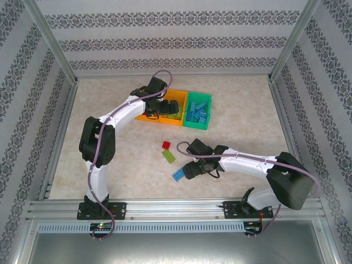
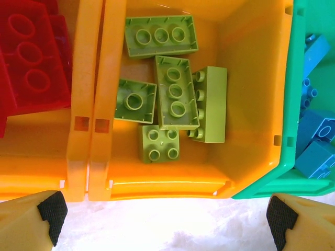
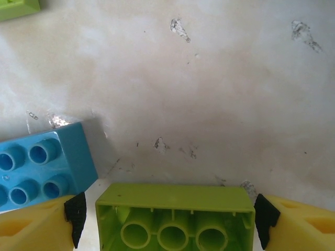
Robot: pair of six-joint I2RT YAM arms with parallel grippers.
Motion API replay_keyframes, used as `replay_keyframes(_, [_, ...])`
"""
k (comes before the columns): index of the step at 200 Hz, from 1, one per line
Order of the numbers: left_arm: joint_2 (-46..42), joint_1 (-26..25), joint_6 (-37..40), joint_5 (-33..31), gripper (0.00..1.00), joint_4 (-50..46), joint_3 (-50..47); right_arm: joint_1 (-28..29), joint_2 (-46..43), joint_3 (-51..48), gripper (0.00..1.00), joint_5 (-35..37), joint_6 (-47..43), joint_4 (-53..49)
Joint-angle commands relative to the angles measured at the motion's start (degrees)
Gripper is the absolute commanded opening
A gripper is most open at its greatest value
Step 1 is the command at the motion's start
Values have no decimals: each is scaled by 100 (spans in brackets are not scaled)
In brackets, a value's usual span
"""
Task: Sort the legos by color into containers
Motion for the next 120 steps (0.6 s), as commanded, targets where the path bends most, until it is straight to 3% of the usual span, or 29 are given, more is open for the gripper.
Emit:
replay_keyframes(1, [-232, 55, -102, 15, 100, 176, -120, 81, -89, -33, 86, 54, 138, -399])
replay_keyframes(53, [-246, 86, -133, 61, 100, 241, -203, 152, 13, -12, 86, 124, 223, -465])
replay_keyframes(120, [-374, 108, -159, 8, 100, 271, -431, 179, -312, 156, 65, 596, 108, -480])
